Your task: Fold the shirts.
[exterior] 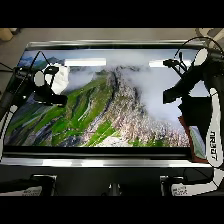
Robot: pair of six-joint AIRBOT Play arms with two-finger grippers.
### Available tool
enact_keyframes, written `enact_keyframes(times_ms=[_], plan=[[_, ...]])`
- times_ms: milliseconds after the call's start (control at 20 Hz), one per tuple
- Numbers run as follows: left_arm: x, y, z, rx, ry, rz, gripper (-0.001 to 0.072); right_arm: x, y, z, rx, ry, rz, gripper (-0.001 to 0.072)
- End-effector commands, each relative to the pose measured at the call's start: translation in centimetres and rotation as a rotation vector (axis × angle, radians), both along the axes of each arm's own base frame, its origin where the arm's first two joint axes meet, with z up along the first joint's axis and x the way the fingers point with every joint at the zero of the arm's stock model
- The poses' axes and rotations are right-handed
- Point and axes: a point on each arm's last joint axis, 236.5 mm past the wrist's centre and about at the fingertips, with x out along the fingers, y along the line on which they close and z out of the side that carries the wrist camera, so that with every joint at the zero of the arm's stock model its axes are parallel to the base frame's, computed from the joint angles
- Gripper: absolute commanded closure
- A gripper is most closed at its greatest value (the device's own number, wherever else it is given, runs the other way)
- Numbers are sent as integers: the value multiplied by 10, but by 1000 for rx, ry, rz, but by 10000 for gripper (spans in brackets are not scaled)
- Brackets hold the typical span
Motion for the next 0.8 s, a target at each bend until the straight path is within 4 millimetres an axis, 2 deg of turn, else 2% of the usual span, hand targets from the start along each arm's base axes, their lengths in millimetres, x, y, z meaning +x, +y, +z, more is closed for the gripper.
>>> enact_keyframes(times_ms=[0, 750], plan=[[0, 0, 0, 0, 1, 0, 90, 0, 0, 0, 0, 0, -1, 145], [0, 0, 0, 0, 1, 2, 90, 4, 0, 0, 0, -17, -4, 146]])
